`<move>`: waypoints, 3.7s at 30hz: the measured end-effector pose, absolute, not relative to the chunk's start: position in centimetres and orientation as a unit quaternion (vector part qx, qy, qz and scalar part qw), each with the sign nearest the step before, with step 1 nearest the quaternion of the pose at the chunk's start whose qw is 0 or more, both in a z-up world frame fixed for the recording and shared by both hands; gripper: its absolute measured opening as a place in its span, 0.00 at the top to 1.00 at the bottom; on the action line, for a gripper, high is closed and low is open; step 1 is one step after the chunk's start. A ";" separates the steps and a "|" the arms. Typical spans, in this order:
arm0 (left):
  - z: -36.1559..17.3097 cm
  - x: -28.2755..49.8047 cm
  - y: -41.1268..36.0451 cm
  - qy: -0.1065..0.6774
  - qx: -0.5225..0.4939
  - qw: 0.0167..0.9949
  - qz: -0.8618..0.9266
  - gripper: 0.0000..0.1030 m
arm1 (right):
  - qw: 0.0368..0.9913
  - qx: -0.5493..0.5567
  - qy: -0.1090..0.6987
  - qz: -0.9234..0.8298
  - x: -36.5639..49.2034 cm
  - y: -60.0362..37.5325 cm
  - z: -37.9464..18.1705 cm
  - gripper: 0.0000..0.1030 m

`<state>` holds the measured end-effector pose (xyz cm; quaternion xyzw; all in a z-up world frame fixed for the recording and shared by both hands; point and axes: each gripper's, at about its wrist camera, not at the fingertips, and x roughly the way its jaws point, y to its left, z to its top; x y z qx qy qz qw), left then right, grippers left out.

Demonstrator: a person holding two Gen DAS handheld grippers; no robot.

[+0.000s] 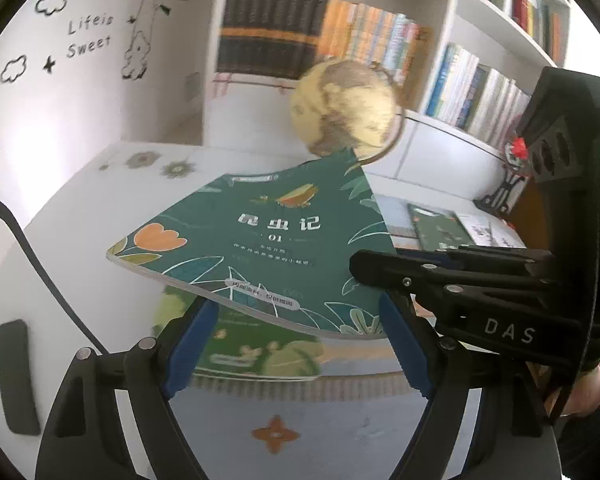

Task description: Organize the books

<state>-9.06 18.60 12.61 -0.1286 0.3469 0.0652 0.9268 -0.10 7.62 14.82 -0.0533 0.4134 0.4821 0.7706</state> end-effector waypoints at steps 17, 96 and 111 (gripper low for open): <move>5.1 -8.5 22.6 0.406 -0.220 0.887 0.017 0.22 | 0.729 -0.028 0.519 0.446 2.8 11.4 7.5 0.77; 1.6 30.8 -22.5 0.572 -0.114 0.756 -0.296 0.32 | 0.820 0.193 0.537 0.032 23.9 -42.4 1.0 0.58; 2.0 20.4 -19.3 0.538 -0.199 0.748 -0.334 0.32 | 0.812 0.104 0.547 0.174 18.6 -37.4 1.8 0.56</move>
